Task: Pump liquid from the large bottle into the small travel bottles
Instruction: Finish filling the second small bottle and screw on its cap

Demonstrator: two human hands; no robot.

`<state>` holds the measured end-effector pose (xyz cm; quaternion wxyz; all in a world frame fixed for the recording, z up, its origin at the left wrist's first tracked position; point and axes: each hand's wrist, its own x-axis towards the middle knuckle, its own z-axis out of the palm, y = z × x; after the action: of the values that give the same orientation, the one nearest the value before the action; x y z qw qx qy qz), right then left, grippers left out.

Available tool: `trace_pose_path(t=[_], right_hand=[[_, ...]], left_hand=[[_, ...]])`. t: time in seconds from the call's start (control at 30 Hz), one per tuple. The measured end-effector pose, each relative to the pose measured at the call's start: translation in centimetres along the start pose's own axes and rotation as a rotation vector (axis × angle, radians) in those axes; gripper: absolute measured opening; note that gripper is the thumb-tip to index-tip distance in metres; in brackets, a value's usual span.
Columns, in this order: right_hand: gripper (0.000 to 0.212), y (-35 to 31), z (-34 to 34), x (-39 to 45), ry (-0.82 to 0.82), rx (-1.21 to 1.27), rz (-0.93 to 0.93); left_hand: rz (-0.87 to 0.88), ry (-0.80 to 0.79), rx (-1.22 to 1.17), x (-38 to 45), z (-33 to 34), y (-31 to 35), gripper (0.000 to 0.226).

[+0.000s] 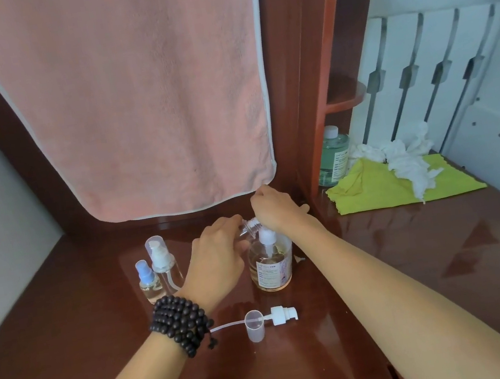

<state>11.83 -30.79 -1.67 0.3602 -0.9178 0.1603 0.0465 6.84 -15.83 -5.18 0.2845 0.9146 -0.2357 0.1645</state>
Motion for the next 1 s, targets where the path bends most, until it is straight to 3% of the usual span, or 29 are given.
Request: trace_pose_path(t=[0.5,0.7,1.0], right_hand=[[0.043,-0.4,0.1,-0.2,-0.038,-0.043,-0.035],[0.037,0.4,1.7,1.2,-0.04,0.009,0.068],[0.042,-0.3,0.2,-0.2,-0.016,-0.005,-0.024]], left_hand=[[-0.013,-0.005,-0.009,-0.2,-0.4,0.2,0.028],[-0.021,-0.028,0.014,-0.3,0.1,0.1,0.027],[0.0,-0.022,-0.027,0.1,-0.9,0.0,0.029]])
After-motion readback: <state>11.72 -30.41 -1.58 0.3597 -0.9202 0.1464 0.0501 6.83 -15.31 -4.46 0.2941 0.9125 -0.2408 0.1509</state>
